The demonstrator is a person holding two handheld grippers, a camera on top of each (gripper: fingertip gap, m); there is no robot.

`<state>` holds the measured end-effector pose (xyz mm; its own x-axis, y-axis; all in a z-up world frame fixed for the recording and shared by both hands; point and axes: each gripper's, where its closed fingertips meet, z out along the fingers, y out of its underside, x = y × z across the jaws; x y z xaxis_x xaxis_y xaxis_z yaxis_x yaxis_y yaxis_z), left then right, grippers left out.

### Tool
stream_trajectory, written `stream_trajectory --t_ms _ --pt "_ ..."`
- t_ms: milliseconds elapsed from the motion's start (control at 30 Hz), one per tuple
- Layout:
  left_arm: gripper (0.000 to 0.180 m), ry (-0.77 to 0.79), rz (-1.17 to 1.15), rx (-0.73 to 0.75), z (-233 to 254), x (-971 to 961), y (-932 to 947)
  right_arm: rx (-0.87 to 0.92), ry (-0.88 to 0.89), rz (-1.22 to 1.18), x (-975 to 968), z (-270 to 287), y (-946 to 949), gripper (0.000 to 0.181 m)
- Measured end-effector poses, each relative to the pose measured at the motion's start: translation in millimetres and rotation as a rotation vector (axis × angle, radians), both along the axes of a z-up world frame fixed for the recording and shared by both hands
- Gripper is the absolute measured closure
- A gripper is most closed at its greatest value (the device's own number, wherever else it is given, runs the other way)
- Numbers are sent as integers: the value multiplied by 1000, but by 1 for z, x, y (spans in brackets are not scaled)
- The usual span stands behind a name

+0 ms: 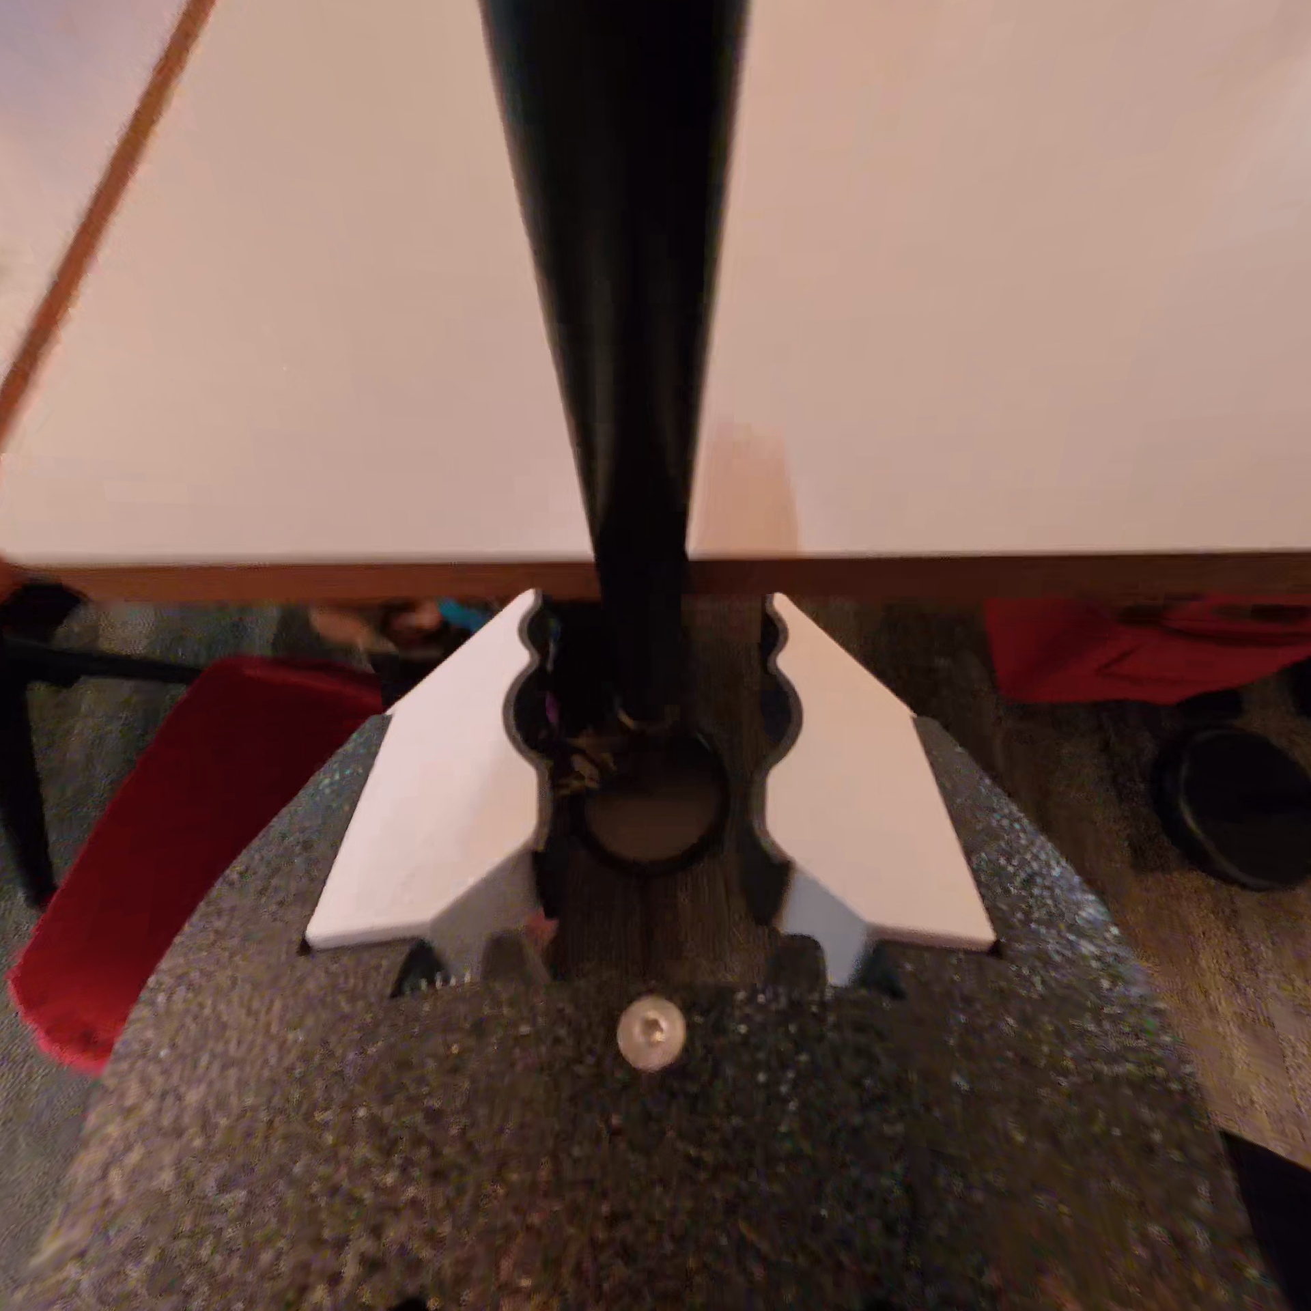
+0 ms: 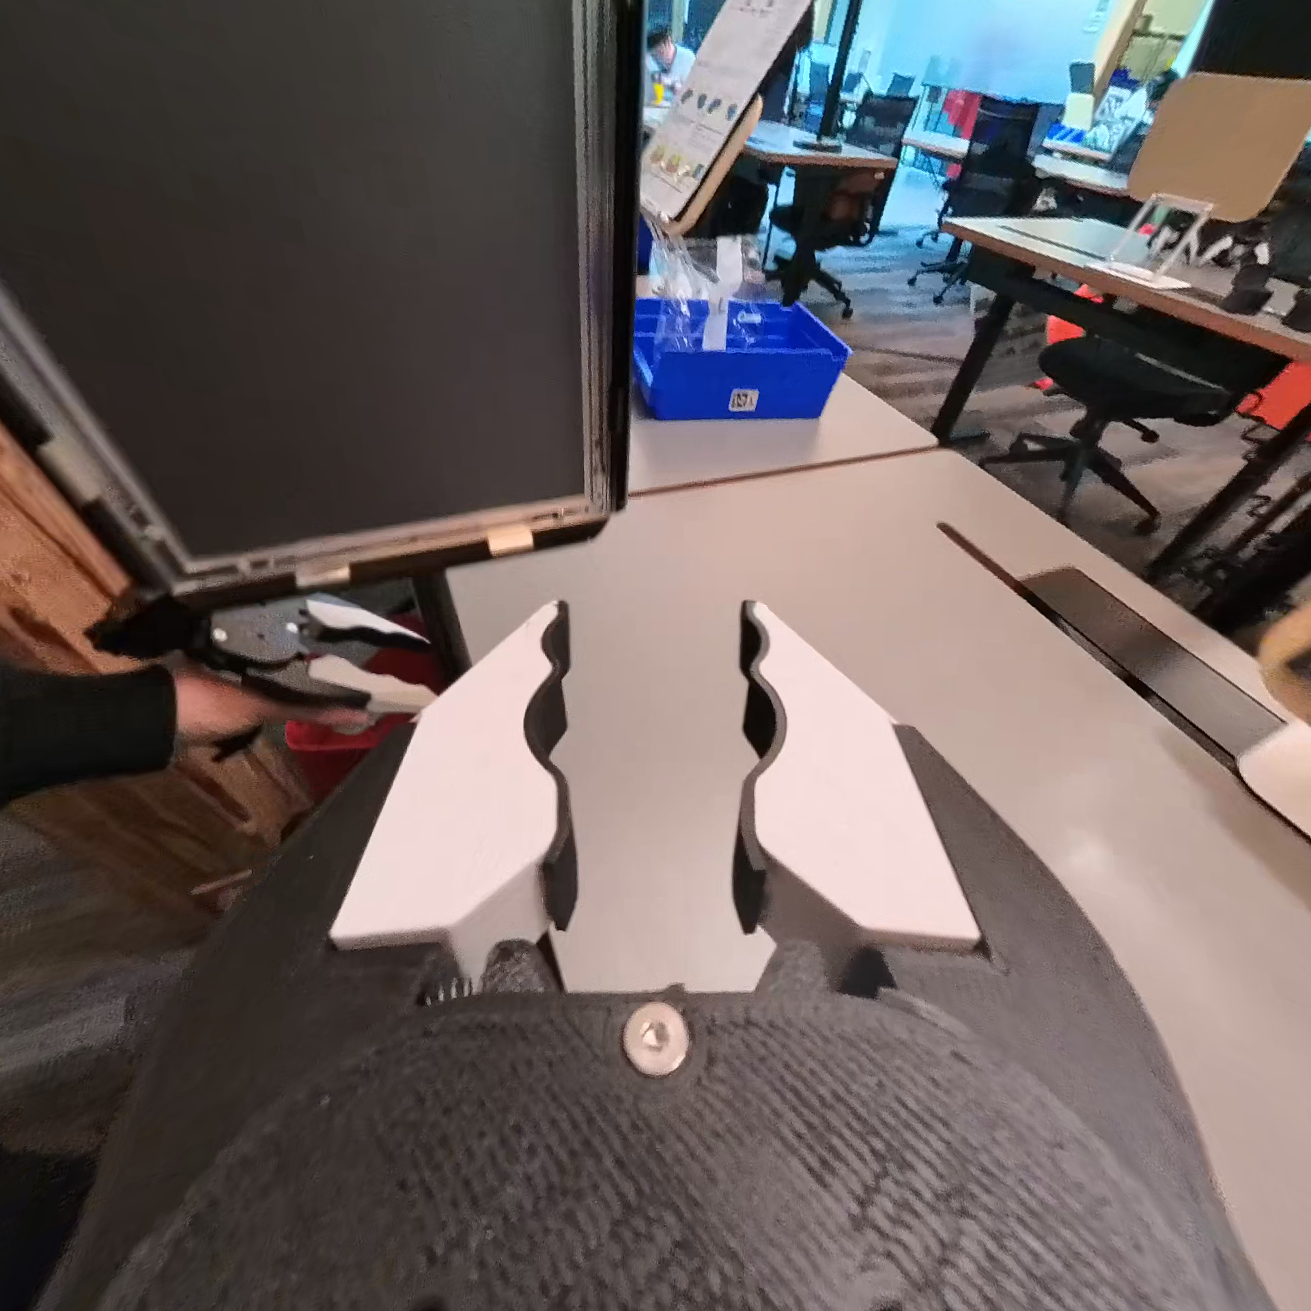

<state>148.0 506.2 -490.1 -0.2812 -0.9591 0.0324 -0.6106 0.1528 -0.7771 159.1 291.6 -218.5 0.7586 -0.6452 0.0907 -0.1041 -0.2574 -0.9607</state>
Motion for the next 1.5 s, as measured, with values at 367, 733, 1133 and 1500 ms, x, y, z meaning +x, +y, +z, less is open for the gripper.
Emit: stream_trajectory --t_ms 367,733,1133,1500 --pt "117 324 -234 -145 -54 -154 -90 56 48 -486 -166 -26 -165 101" --pt "108 -173 -1512 -170 139 -353 -300 -76 41 -1522 -553 -7 -192 96" --pt "84 -115 -2496 -506 232 -779 -189 -705 722 -2426 -1087 160 53 99" --pt "84 19 -2773 -389 164 -925 -44 -36 629 -2318 -1272 68 143 143"
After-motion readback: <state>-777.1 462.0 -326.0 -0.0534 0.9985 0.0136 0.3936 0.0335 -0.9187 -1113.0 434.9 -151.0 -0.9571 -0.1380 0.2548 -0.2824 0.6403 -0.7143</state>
